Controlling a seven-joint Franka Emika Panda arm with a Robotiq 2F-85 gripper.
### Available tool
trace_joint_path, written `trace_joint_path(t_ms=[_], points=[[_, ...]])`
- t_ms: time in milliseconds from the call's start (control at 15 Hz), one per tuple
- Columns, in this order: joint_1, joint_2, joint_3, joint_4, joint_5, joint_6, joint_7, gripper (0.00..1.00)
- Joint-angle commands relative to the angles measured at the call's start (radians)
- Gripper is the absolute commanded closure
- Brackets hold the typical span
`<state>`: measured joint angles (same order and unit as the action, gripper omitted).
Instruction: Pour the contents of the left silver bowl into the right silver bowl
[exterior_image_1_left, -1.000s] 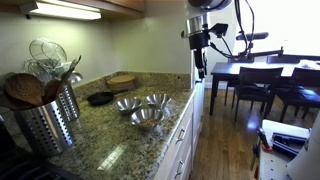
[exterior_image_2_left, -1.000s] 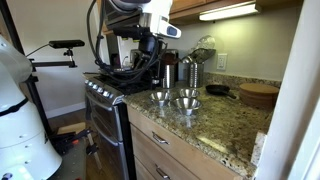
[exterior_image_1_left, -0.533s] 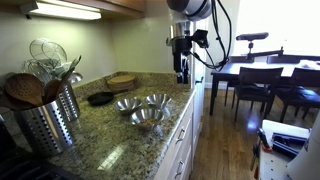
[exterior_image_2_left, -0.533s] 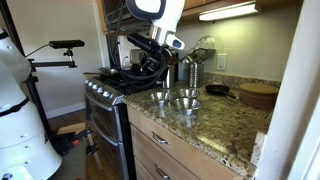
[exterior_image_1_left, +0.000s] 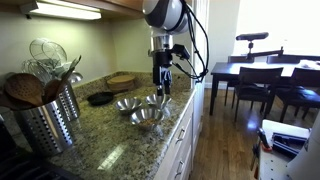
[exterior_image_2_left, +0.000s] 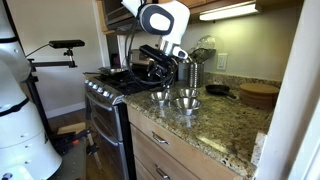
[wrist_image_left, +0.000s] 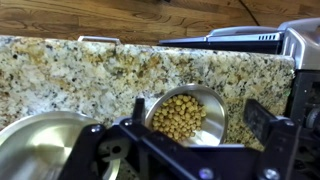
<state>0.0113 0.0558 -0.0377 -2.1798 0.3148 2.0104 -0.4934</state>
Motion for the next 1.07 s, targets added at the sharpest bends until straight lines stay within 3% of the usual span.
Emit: trace_joint_path(t_ms=[0, 467, 1000], points=[[0.005, 0.062, 0.037, 0.047, -0.062, 0.061, 0.071, 0.00], [-0.010, 0.116, 0.052, 0.054, -0.159, 0.112, 0.136, 0.00], [-0.023, 0.167, 0.055, 0.081, -0.153, 0.100, 0.153, 0.00]])
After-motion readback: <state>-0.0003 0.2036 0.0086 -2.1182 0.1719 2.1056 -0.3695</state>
